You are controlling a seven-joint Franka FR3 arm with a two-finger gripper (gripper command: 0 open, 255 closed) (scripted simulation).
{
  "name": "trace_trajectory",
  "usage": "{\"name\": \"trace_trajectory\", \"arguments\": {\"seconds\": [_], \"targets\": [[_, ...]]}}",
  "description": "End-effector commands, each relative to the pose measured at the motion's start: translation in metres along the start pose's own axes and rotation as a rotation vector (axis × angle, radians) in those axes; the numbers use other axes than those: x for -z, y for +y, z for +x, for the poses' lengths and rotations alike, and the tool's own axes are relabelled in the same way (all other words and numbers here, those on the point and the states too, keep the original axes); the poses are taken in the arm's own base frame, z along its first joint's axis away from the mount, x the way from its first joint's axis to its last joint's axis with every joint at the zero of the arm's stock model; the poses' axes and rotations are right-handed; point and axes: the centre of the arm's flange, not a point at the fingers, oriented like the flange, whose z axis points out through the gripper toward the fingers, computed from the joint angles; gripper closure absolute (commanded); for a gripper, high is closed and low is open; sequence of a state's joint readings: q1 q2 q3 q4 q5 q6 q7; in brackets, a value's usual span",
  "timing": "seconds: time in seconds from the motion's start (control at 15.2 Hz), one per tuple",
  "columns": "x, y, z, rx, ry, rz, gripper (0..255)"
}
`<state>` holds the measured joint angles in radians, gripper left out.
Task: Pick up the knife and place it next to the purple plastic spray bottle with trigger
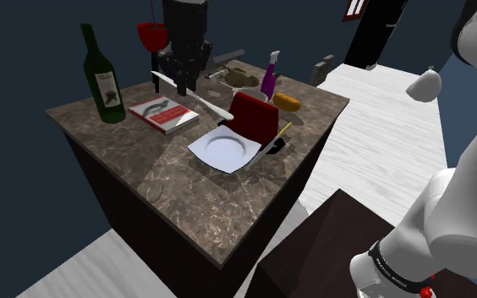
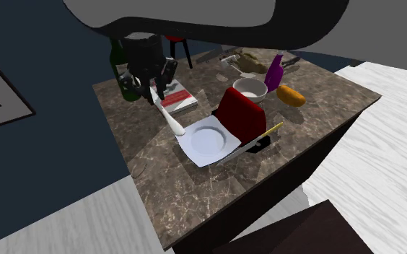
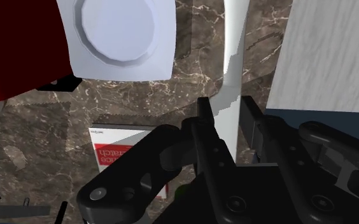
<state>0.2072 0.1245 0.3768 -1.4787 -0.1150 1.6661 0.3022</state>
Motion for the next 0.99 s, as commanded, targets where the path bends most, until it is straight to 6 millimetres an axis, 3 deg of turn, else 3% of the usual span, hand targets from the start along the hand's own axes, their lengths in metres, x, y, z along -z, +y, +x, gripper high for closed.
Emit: {"name": "trace_trajectory", "arguments": {"seconds": [0.0, 0.4, 0.92], "targets": [[0.011, 0.001, 0.0, 0.0, 0.0, 0.0, 255], [0.038, 0.002, 0.003, 0.0, 0.0, 0.0, 255], [0.035, 0.106, -0.017, 0.0, 0.0, 0.0, 255]]}}
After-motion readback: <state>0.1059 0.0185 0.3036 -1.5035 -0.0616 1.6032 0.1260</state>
